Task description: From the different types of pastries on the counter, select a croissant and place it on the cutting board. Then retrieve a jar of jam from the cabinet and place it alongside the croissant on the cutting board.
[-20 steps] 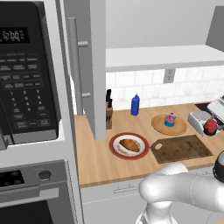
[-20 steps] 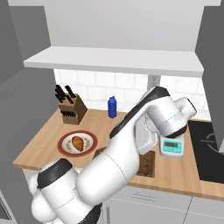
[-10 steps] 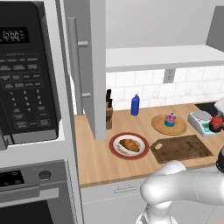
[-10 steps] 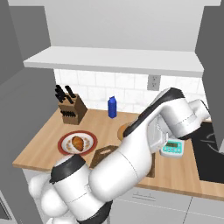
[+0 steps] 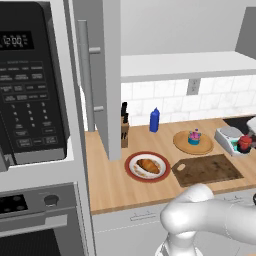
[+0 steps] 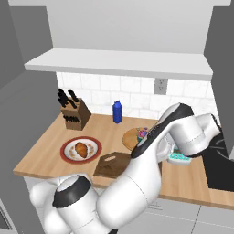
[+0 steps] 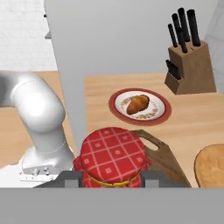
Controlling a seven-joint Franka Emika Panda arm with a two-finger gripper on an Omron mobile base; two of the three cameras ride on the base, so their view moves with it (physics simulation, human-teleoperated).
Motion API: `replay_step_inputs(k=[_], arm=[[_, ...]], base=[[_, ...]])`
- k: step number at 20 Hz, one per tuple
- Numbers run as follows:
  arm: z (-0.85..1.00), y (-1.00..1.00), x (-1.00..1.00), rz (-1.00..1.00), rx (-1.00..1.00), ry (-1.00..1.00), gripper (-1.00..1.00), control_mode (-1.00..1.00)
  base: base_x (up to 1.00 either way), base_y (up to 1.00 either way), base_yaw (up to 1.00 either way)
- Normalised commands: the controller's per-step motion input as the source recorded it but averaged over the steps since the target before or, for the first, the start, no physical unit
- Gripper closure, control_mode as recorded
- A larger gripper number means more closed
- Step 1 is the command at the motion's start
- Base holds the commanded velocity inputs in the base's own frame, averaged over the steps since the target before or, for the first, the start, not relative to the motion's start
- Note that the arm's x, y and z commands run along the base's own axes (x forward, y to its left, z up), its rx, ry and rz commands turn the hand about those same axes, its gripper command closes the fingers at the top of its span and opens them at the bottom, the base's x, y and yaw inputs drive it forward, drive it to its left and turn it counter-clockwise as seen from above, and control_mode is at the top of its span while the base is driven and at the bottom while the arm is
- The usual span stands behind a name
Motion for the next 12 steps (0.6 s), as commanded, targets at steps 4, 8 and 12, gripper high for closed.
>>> replay_step_inputs(k=[4, 8, 12], arm=[[-0.49, 0.06, 0.47, -0.01, 0.0, 0.0, 1.0, -1.0], [-0.47, 0.0, 0.71, 0.0, 0.0, -0.02, 1.0, -1.0], [-0.45, -0.01, 0.73, 0.02, 0.0, -0.01, 1.0, -1.0]], base=[[0.0, 0.0, 0.0], [0.0, 0.0, 0.0], [0.0, 0.0, 0.0]])
